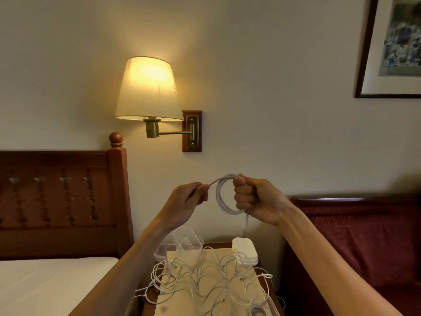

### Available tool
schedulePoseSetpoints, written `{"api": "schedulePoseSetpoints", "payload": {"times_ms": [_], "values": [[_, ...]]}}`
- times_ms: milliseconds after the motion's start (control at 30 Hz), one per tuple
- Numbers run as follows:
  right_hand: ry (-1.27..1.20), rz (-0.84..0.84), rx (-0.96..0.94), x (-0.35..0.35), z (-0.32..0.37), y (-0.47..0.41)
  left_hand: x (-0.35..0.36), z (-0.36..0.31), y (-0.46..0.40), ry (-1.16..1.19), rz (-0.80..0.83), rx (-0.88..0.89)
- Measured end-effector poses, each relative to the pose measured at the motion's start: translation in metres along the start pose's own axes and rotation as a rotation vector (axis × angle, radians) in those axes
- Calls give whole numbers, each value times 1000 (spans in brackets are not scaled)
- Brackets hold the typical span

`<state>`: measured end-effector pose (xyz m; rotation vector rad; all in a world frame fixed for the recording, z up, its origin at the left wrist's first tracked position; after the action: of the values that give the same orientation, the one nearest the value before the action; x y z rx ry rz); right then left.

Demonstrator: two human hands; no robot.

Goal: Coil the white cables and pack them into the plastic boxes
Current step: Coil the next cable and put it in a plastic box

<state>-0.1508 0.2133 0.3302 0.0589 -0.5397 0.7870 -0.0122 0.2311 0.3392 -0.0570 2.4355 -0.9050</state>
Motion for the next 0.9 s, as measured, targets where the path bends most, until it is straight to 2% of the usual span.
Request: {"api": "schedulePoseSetpoints", "payload": {"times_ms": [133, 267, 367, 400, 433, 500, 567, 633, 733, 833, 900], "values": [[-67, -14, -41, -5, 18, 5, -16, 43, 14, -136, -68, 19], [-109, -3, -82, -11, 32, 8, -38, 87, 34, -163, -161, -16], [-83, -20, -104, -13, 33, 7, -46, 109, 43, -151, -242, -218], [-27, -45, -126, -13, 33, 5, -39, 109, 44, -195, -206, -295], [59, -80, -162, -13, 33, 3, -25, 103, 44, -276, -93, -337], [316, -170, -276, -14, 37, 0, 14, 74, 45, -502, 215, -249], [621, -244, -399, -8, 41, 0, 38, 30, 46, -592, 356, -43], [825, -260, -443, 0, 36, 0, 33, -17, 39, -545, 253, 158], [939, -183, -417, 10, 21, -2, 9, -59, 29, -486, 49, 337], [1078, -144, -434, 18, 13, -3, -3, -66, 22, -562, -99, 380], [1056, -144, -431, 20, 10, -5, -6, -67, 21, -591, -168, 393]]}}
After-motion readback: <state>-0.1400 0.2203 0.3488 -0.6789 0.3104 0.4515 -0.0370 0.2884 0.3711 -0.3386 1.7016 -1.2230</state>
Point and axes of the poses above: each hand's wrist, its own y-axis away from the middle knuckle, its own x-axis out of the palm, z = x × y, the point moved 9 cm from there along -y, towards the middle knuckle, and after that the axes turned 3 degrees about -x, right-handed, at the moved point
